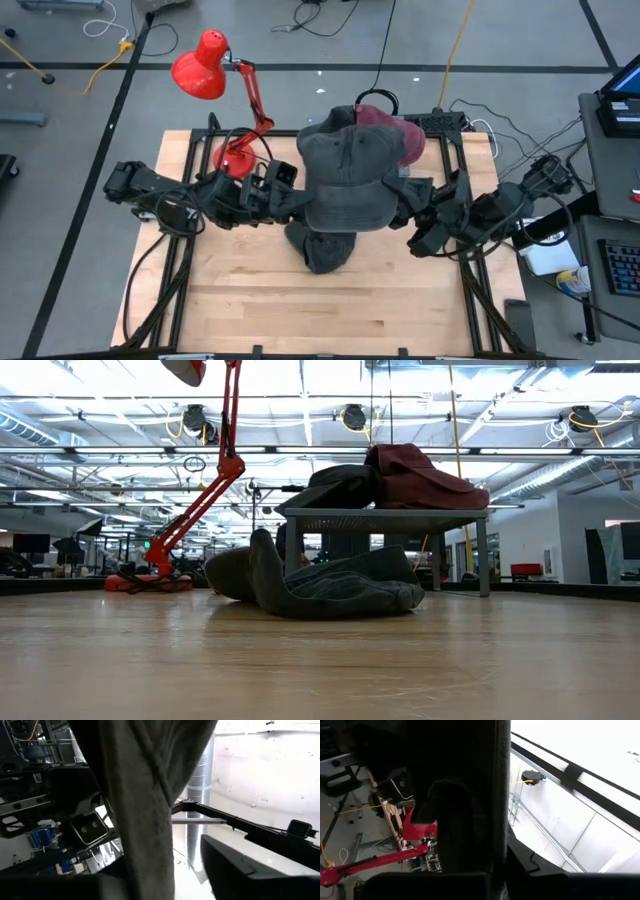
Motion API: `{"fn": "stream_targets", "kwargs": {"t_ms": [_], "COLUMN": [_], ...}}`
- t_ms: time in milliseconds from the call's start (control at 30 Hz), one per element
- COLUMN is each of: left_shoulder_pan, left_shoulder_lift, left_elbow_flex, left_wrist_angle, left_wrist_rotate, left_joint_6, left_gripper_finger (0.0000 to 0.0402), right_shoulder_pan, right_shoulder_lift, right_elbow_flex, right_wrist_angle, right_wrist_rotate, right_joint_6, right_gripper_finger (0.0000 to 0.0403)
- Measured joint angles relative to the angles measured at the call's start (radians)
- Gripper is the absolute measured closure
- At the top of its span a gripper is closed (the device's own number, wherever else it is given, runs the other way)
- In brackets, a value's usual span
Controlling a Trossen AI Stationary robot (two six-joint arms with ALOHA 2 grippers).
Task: Pick & Place hat
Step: Stack the right black cap on the black cap on the shelf
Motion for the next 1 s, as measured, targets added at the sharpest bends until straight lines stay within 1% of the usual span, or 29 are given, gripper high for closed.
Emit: {"fn": "stream_targets", "kwargs": {"t_ms": [133,300,333,400,467,533,600,667,767,867,933,1000], "left_shoulder_pan": [0.000,0.011,0.014,0.023,0.033,0.046,0.068,0.095,0.126,0.146,0.152,0.152], "left_shoulder_lift": [0.000,0.000,0.001,0.001,-0.002,-0.010,-0.026,-0.045,-0.070,-0.097,-0.127,-0.156], "left_elbow_flex": [0.000,0.000,-0.001,-0.001,-0.002,-0.002,-0.002,-0.001,-0.001,-0.001,-0.001,0.000], "left_wrist_angle": [0.000,-0.002,-0.002,-0.005,-0.008,-0.008,-0.001,0.004,-0.004,-0.075,-0.193,-0.345], "left_wrist_rotate": [0.003,0.047,0.060,0.087,0.110,0.141,0.198,0.283,0.431,0.590,0.684,0.746], "left_joint_6": [0.000,-0.007,-0.007,-0.003,0.014,0.039,0.069,0.092,0.119,0.172,0.231,0.316], "left_gripper_finger": [0.0304,0.0383,0.0389,0.0387,0.0382,0.0388,0.0393,0.0391,0.0392,0.0393,0.0393,0.0393], "right_shoulder_pan": [0.000,0.001,0.006,0.023,0.046,0.076,0.117,0.162,0.217,0.268,0.299,0.326], "right_shoulder_lift": [0.000,0.000,-0.001,-0.001,-0.001,-0.002,-0.002,0.000,-0.002,-0.013,-0.027,-0.051], "right_elbow_flex": [-0.020,-0.050,-0.058,-0.069,-0.078,-0.088,-0.095,-0.097,-0.097,-0.097,-0.097,-0.097], "right_wrist_angle": [0.000,0.005,0.006,0.006,0.002,0.003,0.002,-0.009,-0.054,-0.082,-0.079,-0.061], "right_wrist_rotate": [0.039,0.050,0.051,0.068,0.105,0.149,0.192,0.262,0.444,0.601,0.645,0.654], "right_joint_6": [-0.002,0.088,0.123,0.203,0.263,0.371,0.554,0.785,1.049,1.195,1.256,1.323], "right_gripper_finger": [0.0375,0.0354,0.0349,0.0338,0.0324,0.0307,0.0287,0.0268,0.0244,0.0229,0.0222,0.0218]}}
